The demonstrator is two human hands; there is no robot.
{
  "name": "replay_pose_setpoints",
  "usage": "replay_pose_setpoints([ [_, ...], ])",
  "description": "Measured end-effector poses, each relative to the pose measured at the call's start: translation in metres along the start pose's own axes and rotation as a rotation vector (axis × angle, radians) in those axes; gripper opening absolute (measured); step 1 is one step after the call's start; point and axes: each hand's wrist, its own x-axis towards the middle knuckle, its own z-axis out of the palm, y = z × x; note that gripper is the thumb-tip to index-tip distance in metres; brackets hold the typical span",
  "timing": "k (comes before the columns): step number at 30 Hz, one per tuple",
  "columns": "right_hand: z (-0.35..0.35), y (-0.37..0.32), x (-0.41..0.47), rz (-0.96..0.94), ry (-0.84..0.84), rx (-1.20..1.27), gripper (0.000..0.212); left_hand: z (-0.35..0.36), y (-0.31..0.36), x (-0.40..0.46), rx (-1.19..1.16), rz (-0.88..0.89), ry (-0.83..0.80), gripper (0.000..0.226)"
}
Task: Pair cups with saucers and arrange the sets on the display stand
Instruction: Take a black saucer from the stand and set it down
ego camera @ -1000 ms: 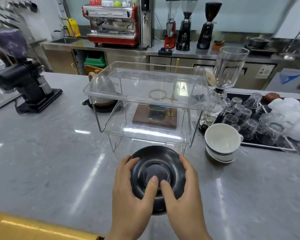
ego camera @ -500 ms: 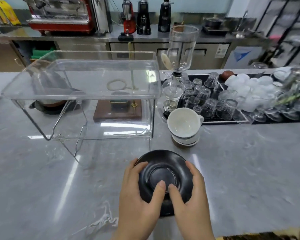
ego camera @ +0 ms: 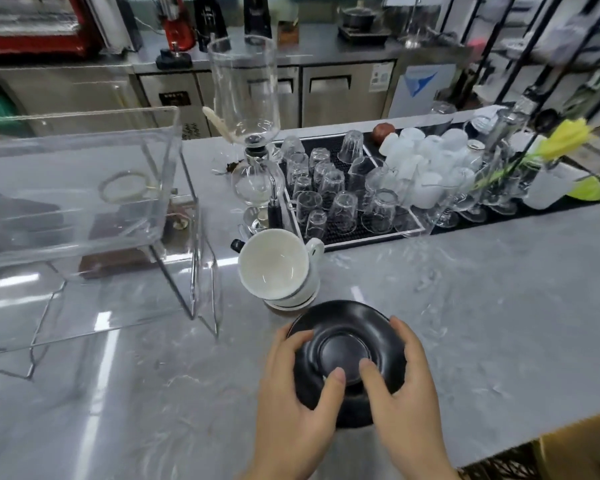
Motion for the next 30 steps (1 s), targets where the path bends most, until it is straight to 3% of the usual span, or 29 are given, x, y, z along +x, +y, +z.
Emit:
replay_pose_setpoints([
  [10, -0.043, 0.026, 0.08, -0.068, -0.021, -0.026, 0.06, 0.072, 0.009, 0.04, 0.058, -0.014, -0.02, 0.046],
  [18, -0.058, 0.047, 0.133, -0.114, -0.085, -0.044, 0.055, 0.112, 0.009, 0.069, 0.068, 0.05, 0.043, 0.039],
  [30, -0.059, 0.065, 0.188, -0.137, -0.148, -0.048, 0.055, 0.144, -0.004, 0.098, 0.142, 0.013, 0.13, 0.035],
])
